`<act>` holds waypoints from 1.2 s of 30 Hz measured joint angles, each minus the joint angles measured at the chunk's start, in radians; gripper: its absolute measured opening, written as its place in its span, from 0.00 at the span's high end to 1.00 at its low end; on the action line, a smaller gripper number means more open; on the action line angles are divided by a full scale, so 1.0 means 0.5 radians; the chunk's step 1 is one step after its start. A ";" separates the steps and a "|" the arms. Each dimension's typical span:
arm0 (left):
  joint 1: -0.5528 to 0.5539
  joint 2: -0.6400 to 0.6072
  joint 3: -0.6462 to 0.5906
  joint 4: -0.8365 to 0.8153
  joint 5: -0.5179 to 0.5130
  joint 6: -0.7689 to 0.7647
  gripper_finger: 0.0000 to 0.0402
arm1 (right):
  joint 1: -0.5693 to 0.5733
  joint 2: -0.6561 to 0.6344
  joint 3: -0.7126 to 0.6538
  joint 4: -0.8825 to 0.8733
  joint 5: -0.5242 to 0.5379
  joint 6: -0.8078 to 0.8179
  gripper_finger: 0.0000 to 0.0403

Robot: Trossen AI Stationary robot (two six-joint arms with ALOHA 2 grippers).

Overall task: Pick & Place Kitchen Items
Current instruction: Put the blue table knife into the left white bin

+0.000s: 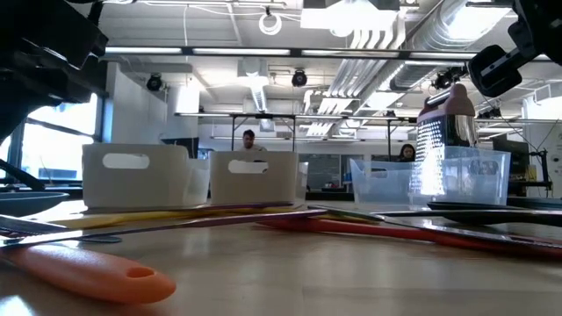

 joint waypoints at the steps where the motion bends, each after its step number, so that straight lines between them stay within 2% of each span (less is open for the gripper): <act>1: 0.000 0.000 -0.014 0.022 0.000 0.000 0.43 | 0.000 0.000 0.001 0.000 0.000 -0.001 0.99; 20: 0.001 0.000 -0.239 0.257 -0.006 0.001 0.43 | 0.000 0.001 0.000 0.000 0.001 -0.002 0.99; 27: 0.001 -0.007 -0.307 0.335 -0.072 0.014 0.43 | 0.000 0.000 0.000 0.000 0.002 -0.003 0.99; 31: 0.001 -0.017 -0.368 0.407 -0.081 0.013 0.50 | 0.000 0.001 0.000 0.000 0.001 -0.003 0.99; 36: 0.003 -0.013 -0.374 0.402 -0.095 0.013 0.68 | 0.000 0.001 0.000 -0.001 0.002 -0.003 0.99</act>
